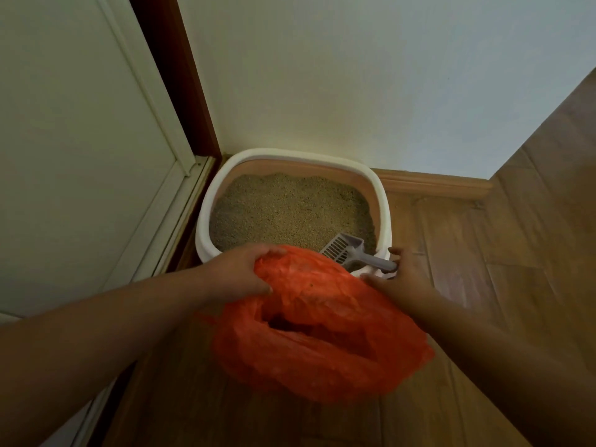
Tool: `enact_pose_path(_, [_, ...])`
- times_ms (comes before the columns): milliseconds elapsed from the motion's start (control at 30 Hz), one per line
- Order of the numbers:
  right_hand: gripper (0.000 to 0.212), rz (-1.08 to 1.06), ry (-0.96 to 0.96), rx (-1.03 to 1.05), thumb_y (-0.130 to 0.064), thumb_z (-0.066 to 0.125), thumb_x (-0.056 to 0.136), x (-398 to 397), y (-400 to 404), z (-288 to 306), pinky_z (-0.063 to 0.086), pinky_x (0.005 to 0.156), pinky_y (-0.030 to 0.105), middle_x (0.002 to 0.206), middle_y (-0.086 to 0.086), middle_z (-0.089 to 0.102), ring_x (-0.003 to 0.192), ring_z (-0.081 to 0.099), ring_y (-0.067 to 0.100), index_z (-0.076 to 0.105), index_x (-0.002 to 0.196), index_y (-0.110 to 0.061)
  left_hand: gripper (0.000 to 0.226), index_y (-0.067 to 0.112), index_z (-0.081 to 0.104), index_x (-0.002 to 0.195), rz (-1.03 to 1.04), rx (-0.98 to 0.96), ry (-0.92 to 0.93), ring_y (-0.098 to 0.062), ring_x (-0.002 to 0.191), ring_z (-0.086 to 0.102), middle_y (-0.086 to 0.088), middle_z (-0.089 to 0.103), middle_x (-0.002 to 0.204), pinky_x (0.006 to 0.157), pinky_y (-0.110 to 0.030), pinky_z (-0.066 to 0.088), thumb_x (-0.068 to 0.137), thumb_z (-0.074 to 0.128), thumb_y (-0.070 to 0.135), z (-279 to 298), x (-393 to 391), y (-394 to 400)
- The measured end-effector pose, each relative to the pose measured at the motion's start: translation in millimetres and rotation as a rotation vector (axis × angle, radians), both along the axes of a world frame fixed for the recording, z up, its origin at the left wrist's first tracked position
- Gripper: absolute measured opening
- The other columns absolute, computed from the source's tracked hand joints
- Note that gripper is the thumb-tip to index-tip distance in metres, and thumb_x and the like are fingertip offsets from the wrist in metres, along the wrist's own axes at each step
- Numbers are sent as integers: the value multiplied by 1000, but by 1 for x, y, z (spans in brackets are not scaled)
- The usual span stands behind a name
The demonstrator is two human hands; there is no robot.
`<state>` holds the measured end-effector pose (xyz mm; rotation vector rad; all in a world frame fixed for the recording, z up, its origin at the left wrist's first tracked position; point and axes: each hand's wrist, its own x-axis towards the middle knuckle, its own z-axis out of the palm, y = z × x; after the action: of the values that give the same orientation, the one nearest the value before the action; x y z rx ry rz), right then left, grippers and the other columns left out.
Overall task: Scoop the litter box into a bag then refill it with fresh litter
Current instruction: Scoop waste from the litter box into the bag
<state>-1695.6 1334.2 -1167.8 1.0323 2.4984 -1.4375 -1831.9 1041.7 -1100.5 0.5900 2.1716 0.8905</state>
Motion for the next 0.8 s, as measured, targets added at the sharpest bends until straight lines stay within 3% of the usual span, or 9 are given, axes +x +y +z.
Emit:
enact_pose_path(133, [128, 178, -146, 87, -63, 89, 57, 19, 10, 11, 56, 91, 42, 132, 1, 52, 116, 60, 22, 15, 155, -29, 82, 42, 47, 144, 31, 31, 53, -6, 110, 58, 9, 48, 134, 84, -27, 59, 78, 79, 6, 2, 4, -2])
enact_pose_path(233, [127, 341, -434, 207, -41, 92, 68, 23, 17, 22, 56, 95, 39, 147, 10, 51, 123, 60, 26, 6, 160, -26, 93, 36, 34, 154, 29, 12, 50, -6, 110, 59, 7, 51, 142, 82, -20, 54, 78, 80, 8, 6, 7, -4])
enact_pose_path(267, [115, 373, -532, 271, -30, 88, 75, 23, 17, 28, 57, 92, 35, 145, 11, 53, 119, 62, 24, 12, 160, -23, 94, 35, 30, 156, 13, -20, 61, -6, 105, 60, 7, 52, 141, 78, -17, 52, 80, 78, 11, 9, 7, -3])
enact_pose_path(333, [67, 473, -652, 412, -16, 74, 87, 20, 13, 42, 56, 86, 29, 130, 8, 63, 108, 66, 19, 44, 147, -17, 79, 33, 33, 155, -50, -122, 151, -2, 94, 61, 7, 59, 131, 71, -14, 50, 88, 71, 14, 22, 6, 1])
enact_pose_path(400, [28, 552, -687, 474, -14, 64, 94, 11, 8, 58, 58, 77, 26, 107, 5, 71, 92, 71, 16, 67, 122, -13, 56, 34, 48, 147, -144, -237, 259, -6, 101, 64, 7, 64, 128, 83, -21, 55, 96, 61, 15, 38, 0, 6])
enact_pose_path(467, [19, 549, -636, 491, -17, 58, 96, -1, 3, 84, 62, 75, 30, 93, 5, 75, 81, 74, 17, 71, 108, -10, 43, 36, 58, 138, -274, -397, 319, -14, 110, 65, 3, 67, 127, 93, -32, 55, 100, 54, 16, 57, -7, 13])
enact_pose_path(600, [21, 364, -387, 422, -31, 54, 98, -18, -9, 144, 62, 77, 37, 86, 4, 72, 79, 71, 17, 68, 102, -15, 29, 21, 64, 127, -358, -724, 457, -21, 108, 65, -4, 67, 121, 92, -35, 54, 105, 45, 21, 98, -10, 26])
enact_pose_path(700, [32, 210, -258, 354, -47, 55, 96, -14, -24, 182, 62, 70, 38, 81, 3, 70, 73, 70, 17, 68, 97, -18, 25, 17, 64, 117, -170, -661, 453, -20, 98, 63, -4, 67, 111, 82, -35, 53, 103, 51, 32, 126, -1, 32])
enact_pose_path(800, [49, 92, -227, 309, -63, 49, 96, 3, -38, 202, 53, 56, 30, 79, 2, 66, 67, 65, 14, 66, 99, -17, 35, 27, 58, 123, 17, -482, 349, -13, 90, 60, 2, 64, 114, 70, -29, 48, 94, 65, 46, 145, 13, 30])
